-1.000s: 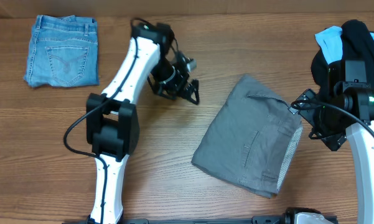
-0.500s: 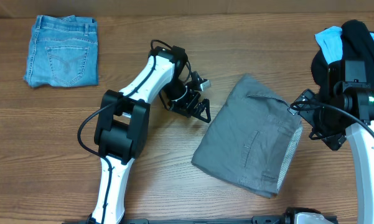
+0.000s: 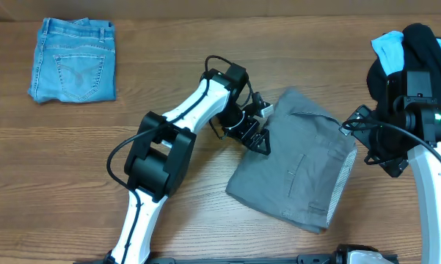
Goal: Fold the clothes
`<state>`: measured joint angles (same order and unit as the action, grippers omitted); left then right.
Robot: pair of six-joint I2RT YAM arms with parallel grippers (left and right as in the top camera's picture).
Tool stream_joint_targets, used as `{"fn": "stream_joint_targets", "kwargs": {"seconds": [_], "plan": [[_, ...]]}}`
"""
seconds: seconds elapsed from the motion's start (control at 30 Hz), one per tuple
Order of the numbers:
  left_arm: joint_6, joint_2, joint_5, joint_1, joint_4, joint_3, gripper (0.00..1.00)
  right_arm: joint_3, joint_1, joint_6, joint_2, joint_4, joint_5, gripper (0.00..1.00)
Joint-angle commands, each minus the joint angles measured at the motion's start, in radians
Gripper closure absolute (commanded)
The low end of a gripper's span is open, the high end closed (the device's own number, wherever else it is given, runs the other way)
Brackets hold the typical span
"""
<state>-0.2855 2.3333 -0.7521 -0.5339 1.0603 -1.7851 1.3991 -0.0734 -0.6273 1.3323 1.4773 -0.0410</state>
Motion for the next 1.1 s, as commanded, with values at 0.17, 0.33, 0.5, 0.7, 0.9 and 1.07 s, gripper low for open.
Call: {"fn": "stream_joint_targets", "kwargs": {"seconds": [0.17, 0.33, 0.5, 0.7, 0.9, 1.07], "plan": [[0.041, 0.001, 0.018, -0.023, -0.107, 0.066, 0.0, 0.021, -0.006, 0.008, -0.01, -0.001, -0.01, 0.0], [0.055, 0.001, 0.022, -0.023, -0.13, 0.066, 0.12, 0.021, -0.006, 0.007, -0.01, -0.001, -0.01, 0.0], [0.055, 0.001, 0.056, -0.023, -0.138, 0.066, 0.35, 0.021, -0.006, 0.008, -0.01, 0.0, -0.01, 0.0], [0.09, 0.001, 0.242, -0.009, -0.15, 0.066, 0.67, 0.021, -0.006, 0.008, -0.01, 0.014, -0.01, 0.0], [0.092, 0.001, 0.401, 0.076, -0.14, 0.043, 0.67, 0.021, -0.006, 0.027, -0.01, 0.023, -0.011, 0.0], [0.08, 0.001, 0.458, 0.196, -0.096, -0.008, 0.66, 0.021, -0.006, 0.03, -0.01, 0.024, -0.011, 0.0]]}}
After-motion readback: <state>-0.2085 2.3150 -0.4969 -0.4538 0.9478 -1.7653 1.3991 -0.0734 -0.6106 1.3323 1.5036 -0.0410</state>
